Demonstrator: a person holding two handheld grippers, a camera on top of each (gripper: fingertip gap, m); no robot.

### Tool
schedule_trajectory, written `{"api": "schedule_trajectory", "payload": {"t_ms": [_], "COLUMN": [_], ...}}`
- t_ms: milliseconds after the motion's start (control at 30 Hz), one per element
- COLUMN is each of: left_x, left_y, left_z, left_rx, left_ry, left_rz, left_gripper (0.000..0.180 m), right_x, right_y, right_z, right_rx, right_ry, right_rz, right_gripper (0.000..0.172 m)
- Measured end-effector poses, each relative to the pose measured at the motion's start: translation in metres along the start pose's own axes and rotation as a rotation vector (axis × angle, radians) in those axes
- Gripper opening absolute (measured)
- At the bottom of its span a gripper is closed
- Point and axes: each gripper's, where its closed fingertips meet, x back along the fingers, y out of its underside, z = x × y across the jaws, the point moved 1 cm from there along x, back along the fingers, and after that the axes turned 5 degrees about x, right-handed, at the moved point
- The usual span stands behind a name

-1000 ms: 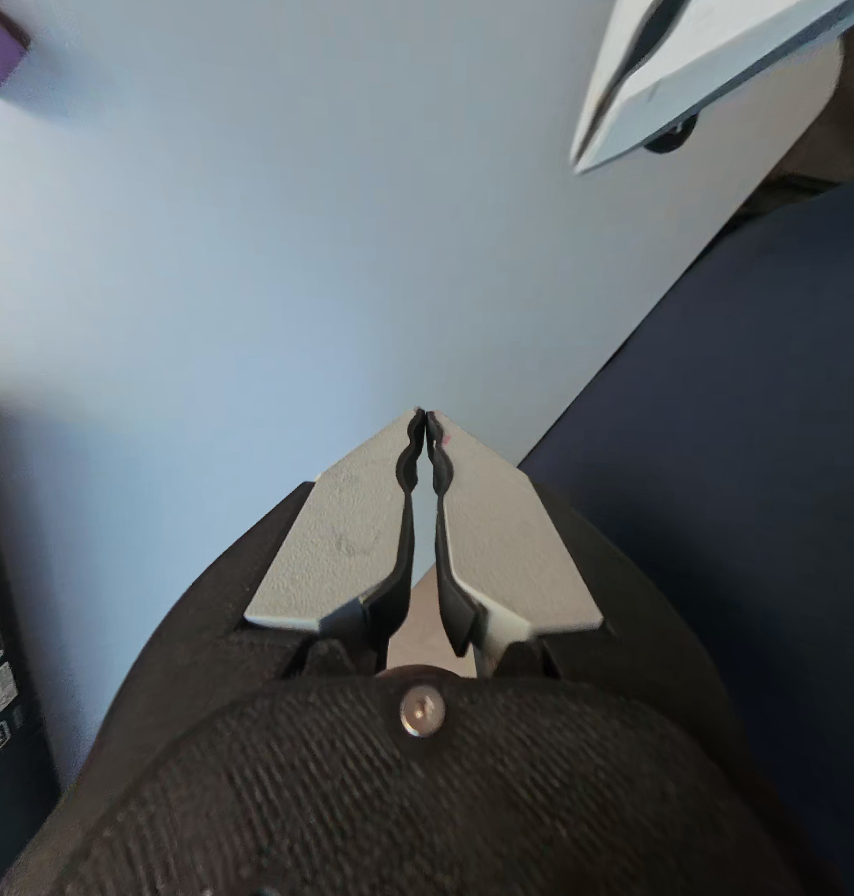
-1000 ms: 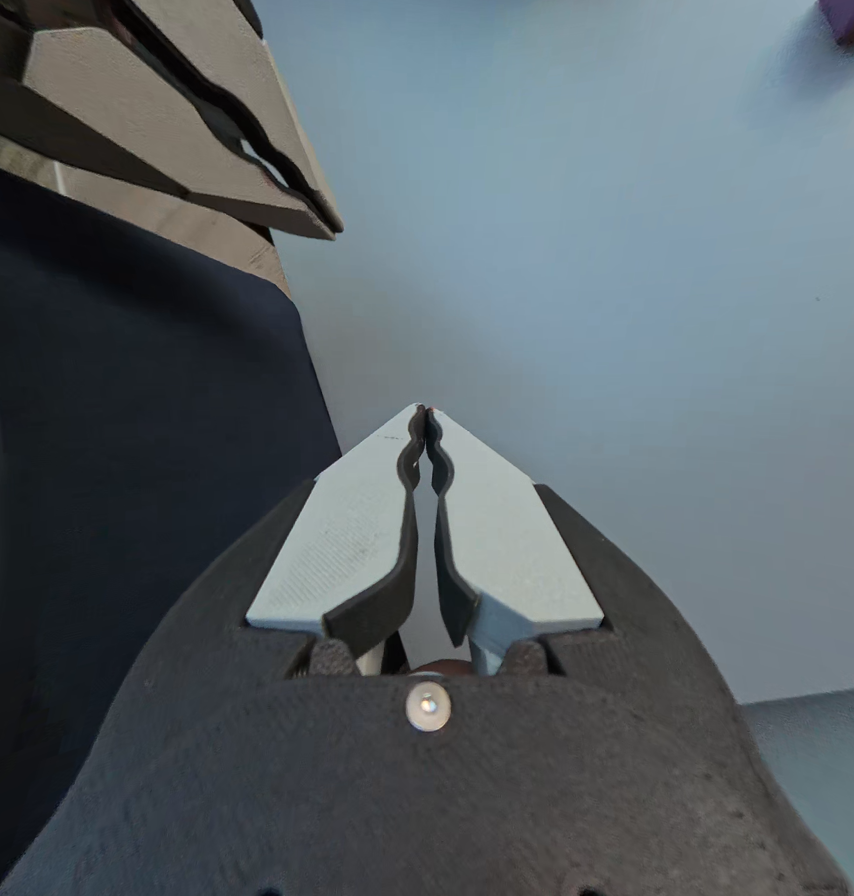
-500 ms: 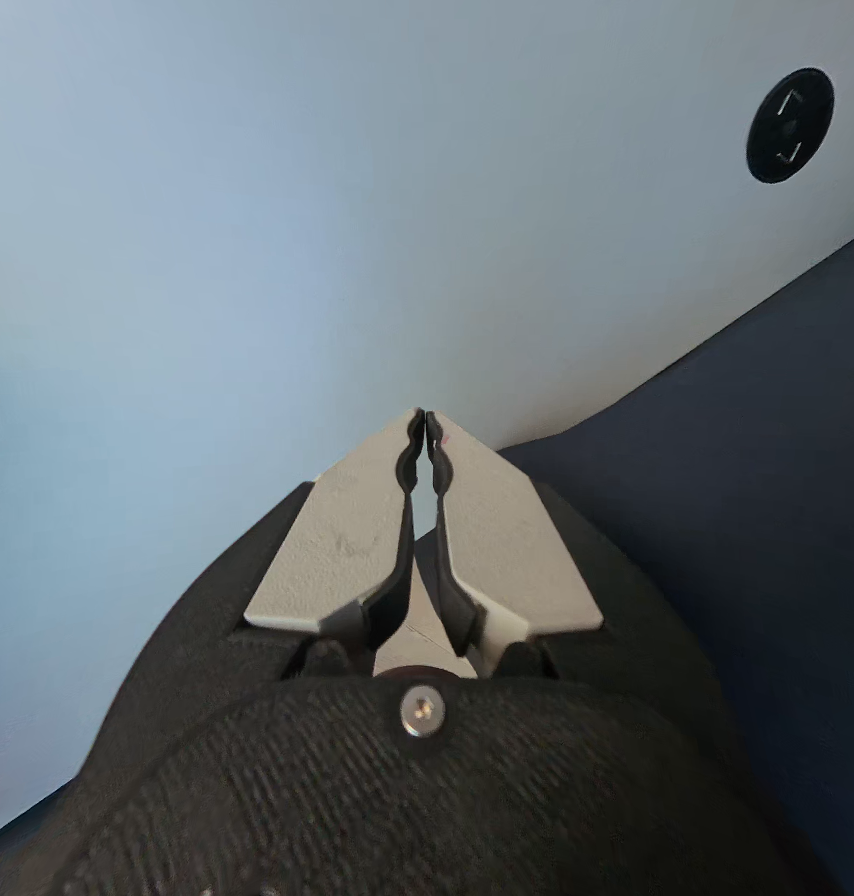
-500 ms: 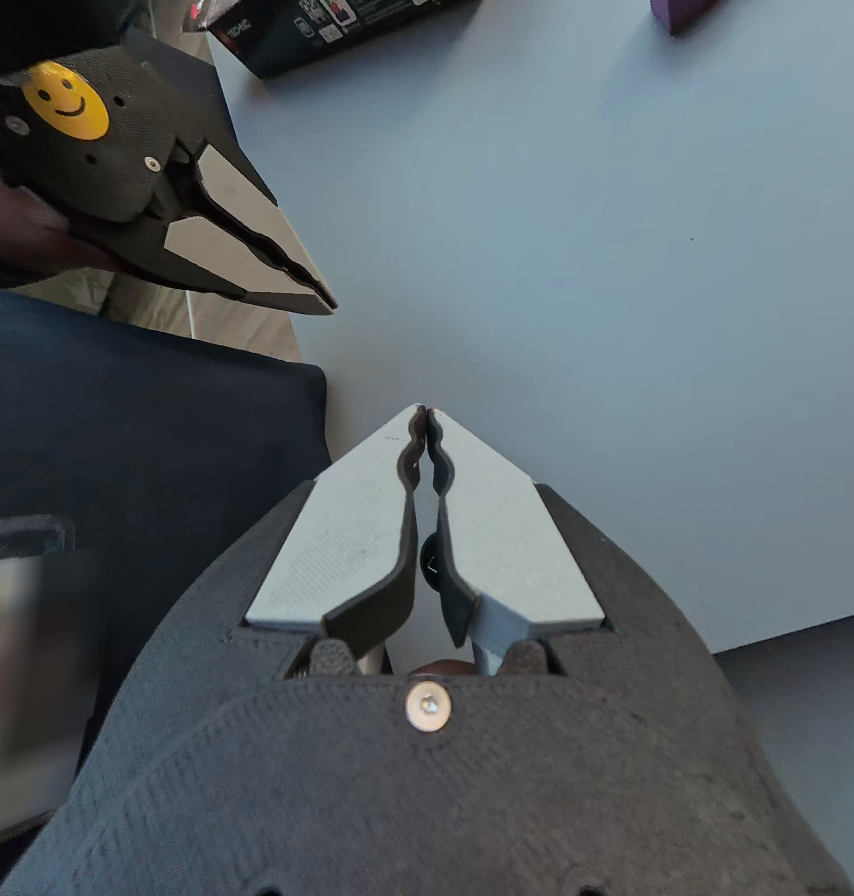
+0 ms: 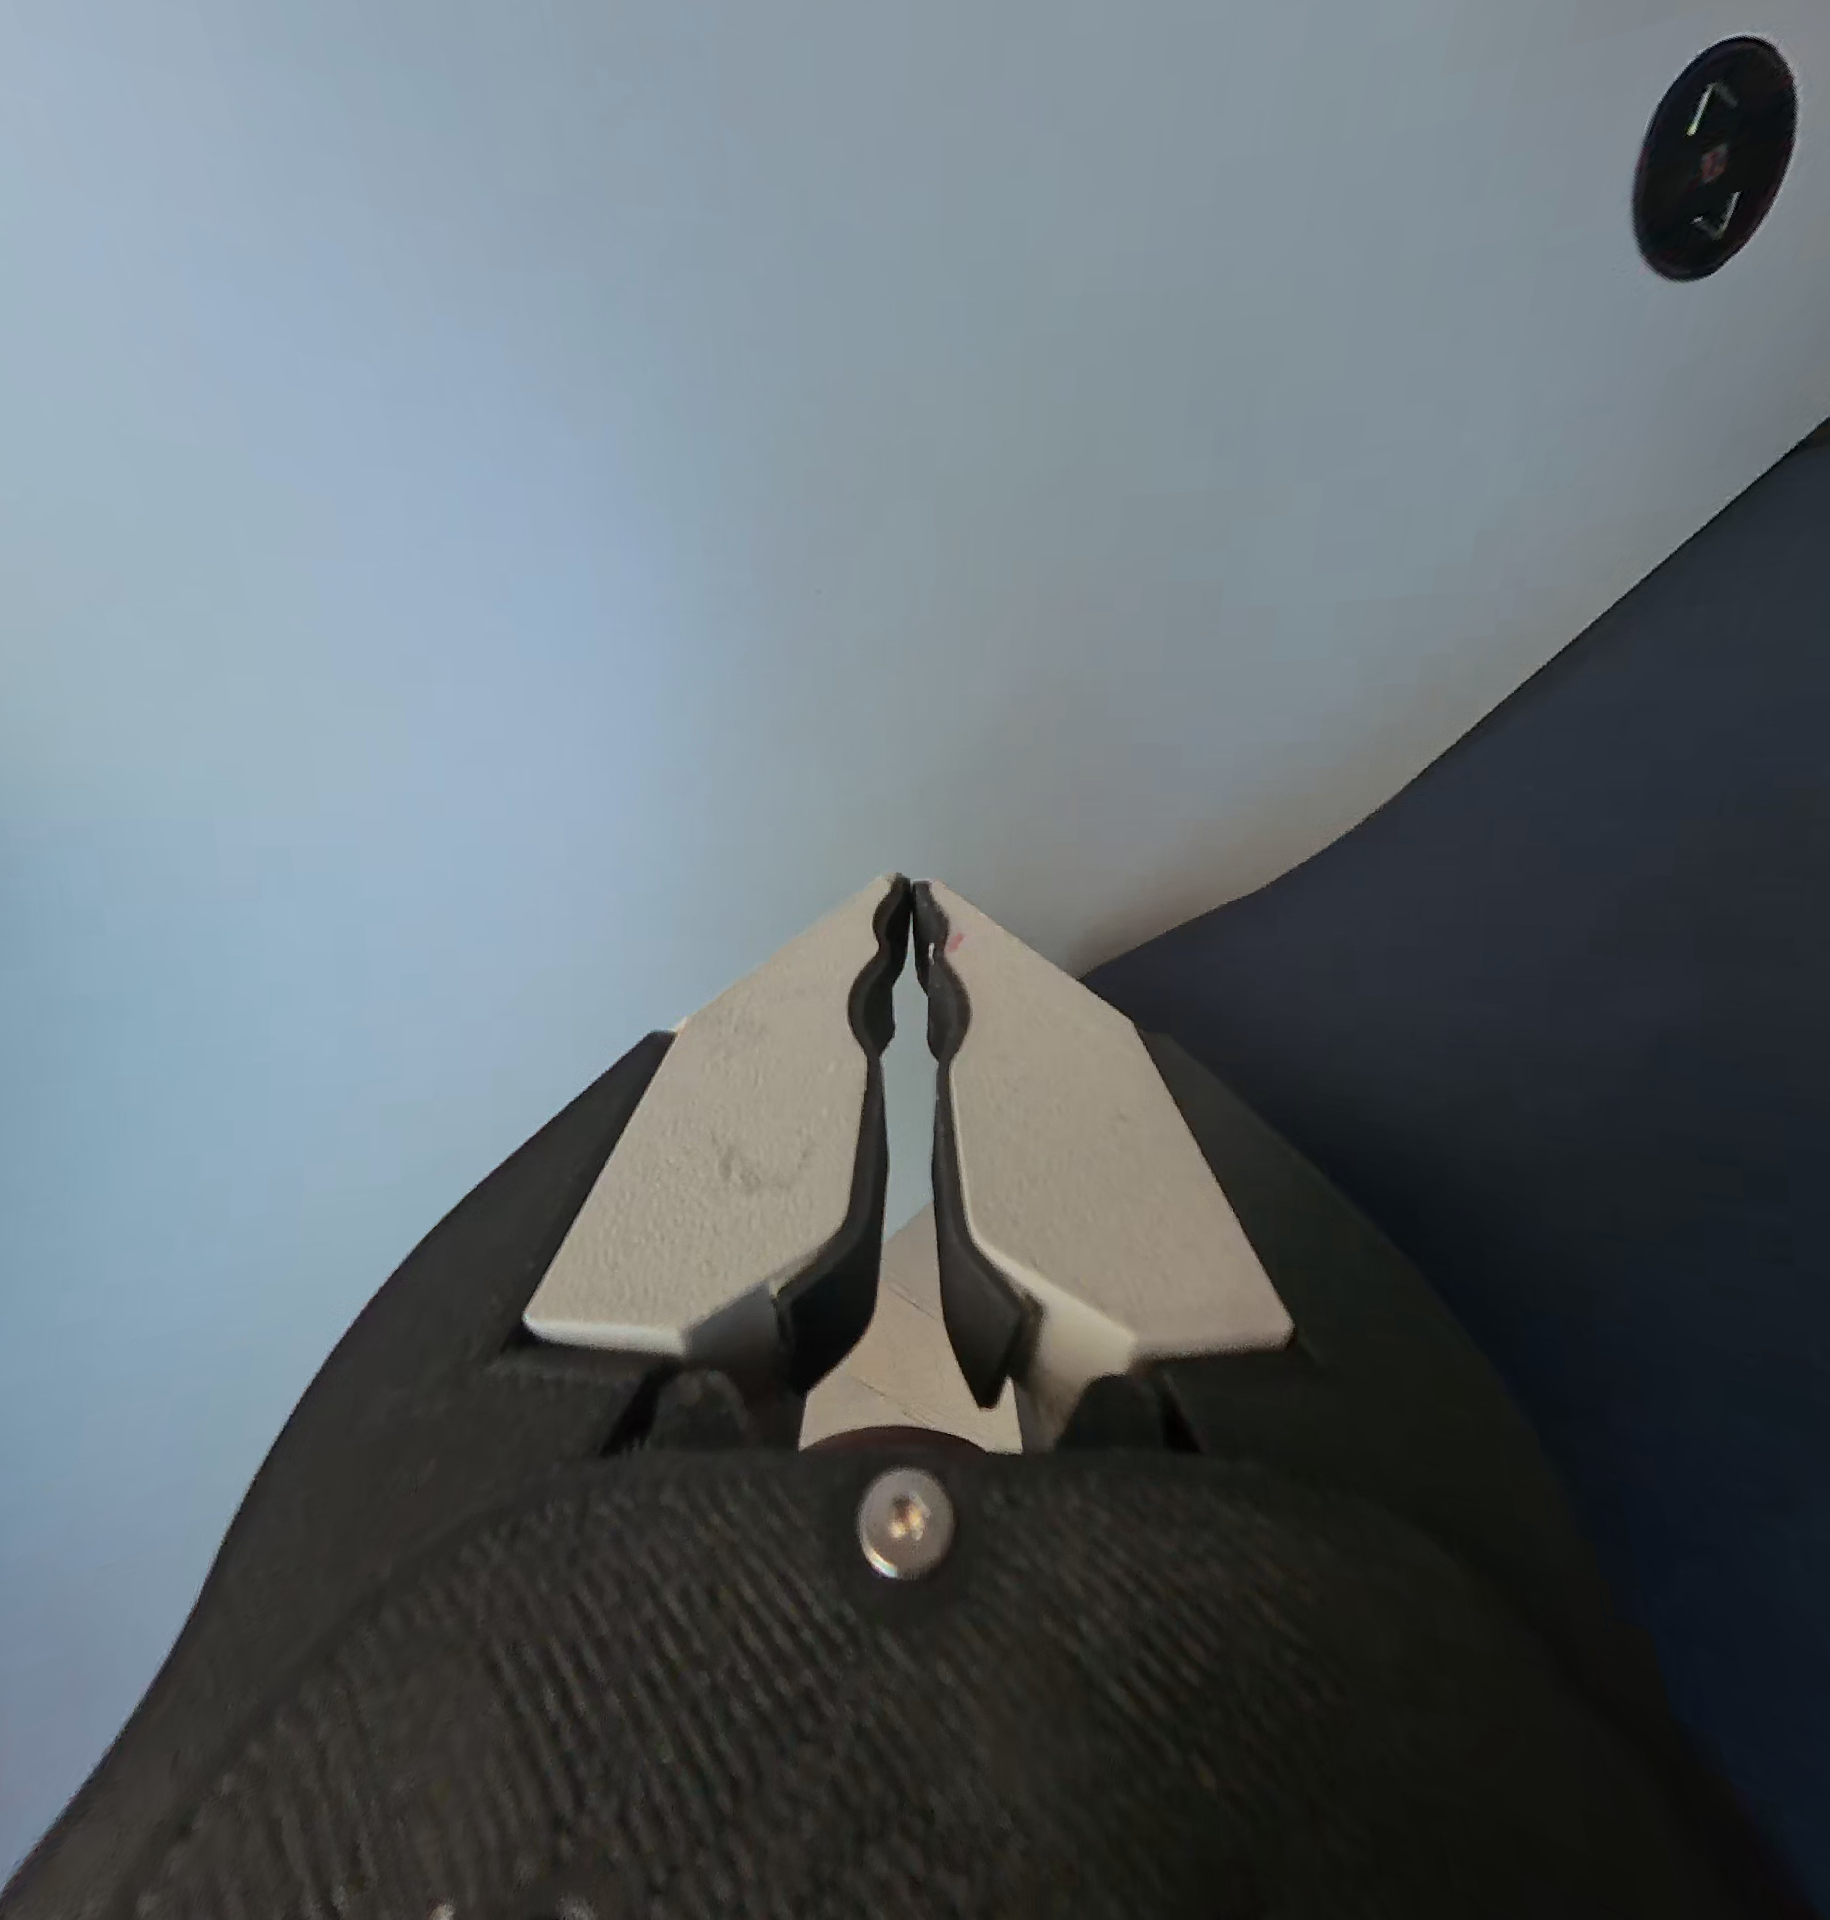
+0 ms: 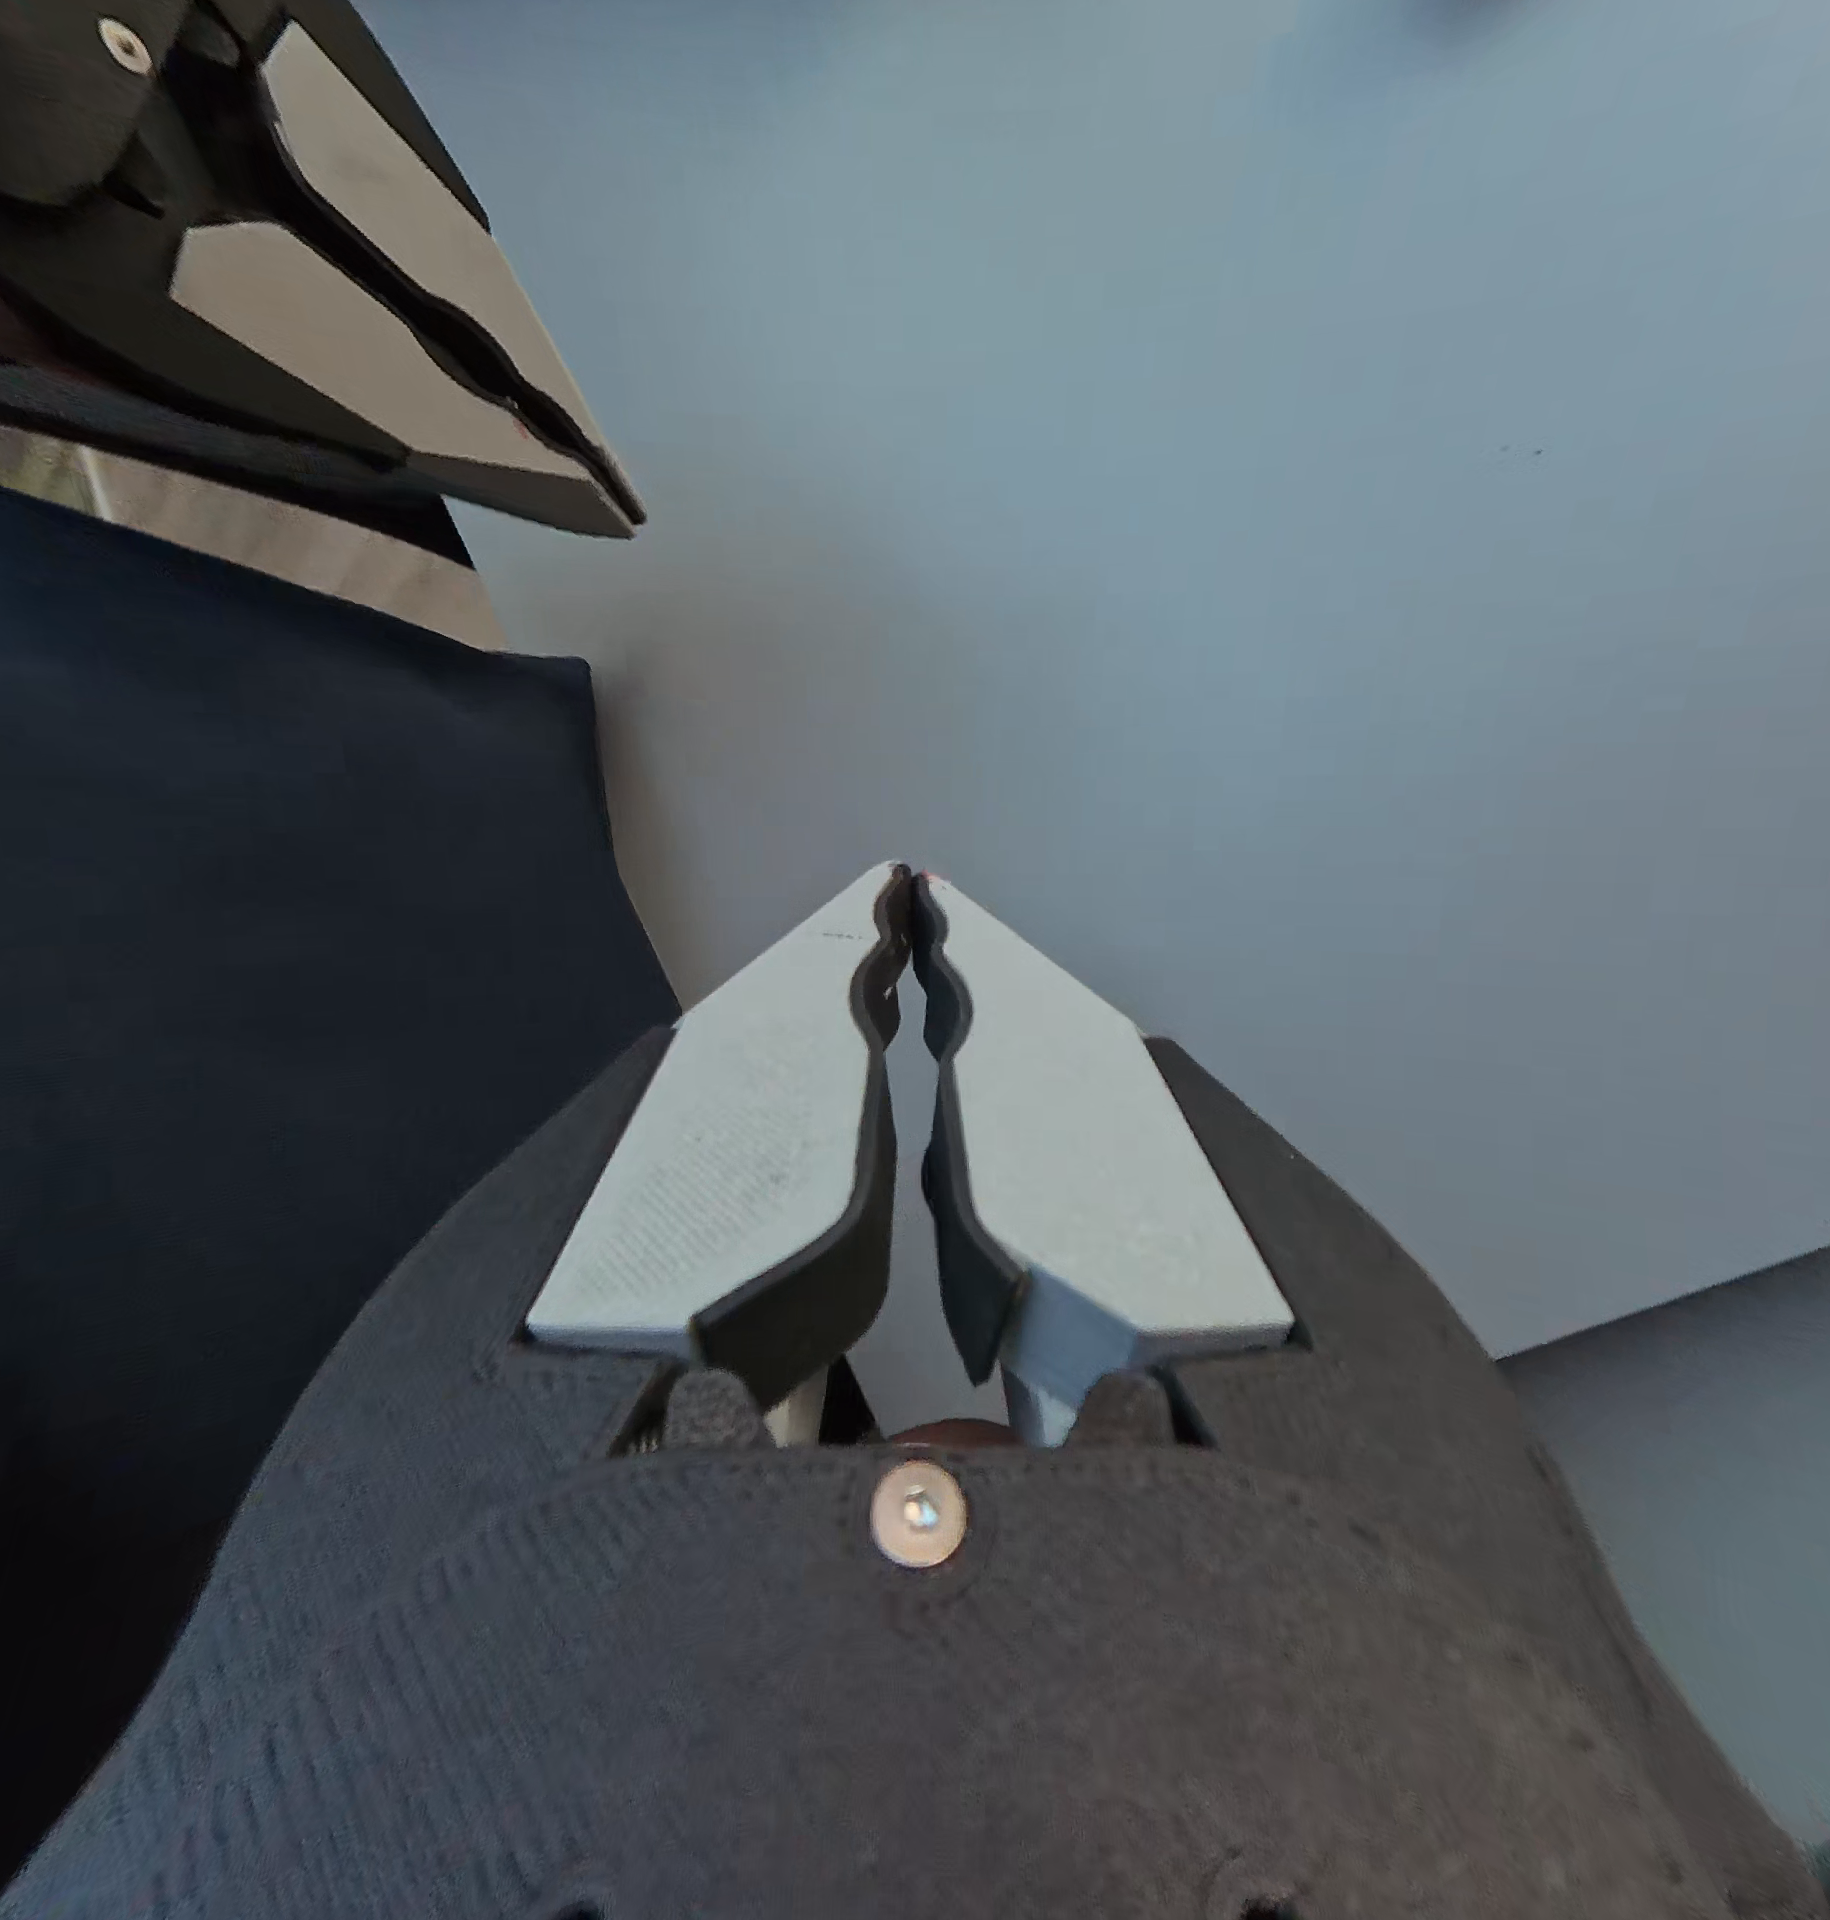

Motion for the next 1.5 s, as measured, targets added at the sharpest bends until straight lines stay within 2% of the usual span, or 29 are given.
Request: {"api": "schedule_trajectory", "payload": {"t_ms": [167,267,467,567,667,733,833,900,967,1000,1100,1200,1267,1400,1500], "left_x": [-0.002,-0.001,0.003,0.004,0.000,-0.004,-0.013,-0.018,-0.027,-0.028,-0.031,-0.034,-0.036,-0.040,-0.036], "left_y": [0.001,-0.013,-0.080,-0.120,-0.149,-0.164,-0.184,-0.196,-0.201,-0.209,-0.213,-0.201,-0.183,-0.139,-0.114], "left_z": [-0.024,-0.042,-0.080,-0.107,-0.116,-0.108,-0.111,-0.112,-0.117,-0.119,-0.111,-0.090,-0.065,-0.022,-0.004], "left_rx": [-0.017,-0.038,-0.061,-0.037,0.019,0.036,0.034,0.039,0.033,0.010,-0.049,-0.119,-0.163,-0.344,-0.371], "left_ry": [0.011,0.021,0.007,-0.061,-0.041,0.020,-0.025,-0.047,-0.089,-0.119,-0.120,-0.094,-0.032,-0.008,0.057], "left_rz": [0.062,0.109,0.204,0.249,0.254,0.245,0.224,0.199,0.157,0.183,0.139,0.117,0.104,0.080,0.069], "left_gripper": [0.000,0.000,0.000,0.000,0.028,0.037,0.050,0.051,0.043,0.034,0.033,0.033,0.034,0.034,0.039], "right_x": [-0.010,-0.013,-0.005,0.006,0.014,0.018,0.023,0.028,0.032,0.035,0.042,0.049,0.052,0.051,0.046], "right_y": [-0.005,-0.009,0.017,0.030,0.037,0.040,0.044,0.046,0.049,0.051,0.057,0.062,0.065,0.062,0.052], "right_z": [-0.028,-0.049,-0.065,-0.064,-0.063,-0.062,-0.059,-0.057,-0.054,-0.052,-0.047,-0.042,-0.038,-0.031,-0.028], "right_rx": [-0.050,-0.152,-0.268,-0.312,-0.370,-0.386,-0.378,-0.372,-0.375,-0.381,-0.404,-0.424,-0.434,-0.426,-0.399], "right_ry": [0.076,0.059,0.124,0.163,0.169,0.172,0.187,0.195,0.204,0.205,0.209,0.208,0.202,0.178,0.150], "right_rz": [-0.021,0.014,-0.034,-0.017,0.027,0.045,0.046,0.051,0.062,0.071,0.098,0.127,0.143,0.149,0.140], "right_gripper": [0.000,0.000,0.000,0.000,0.000,0.000,0.000,0.000,0.000,0.000,0.000,0.000,0.000,0.000,0.000]}}
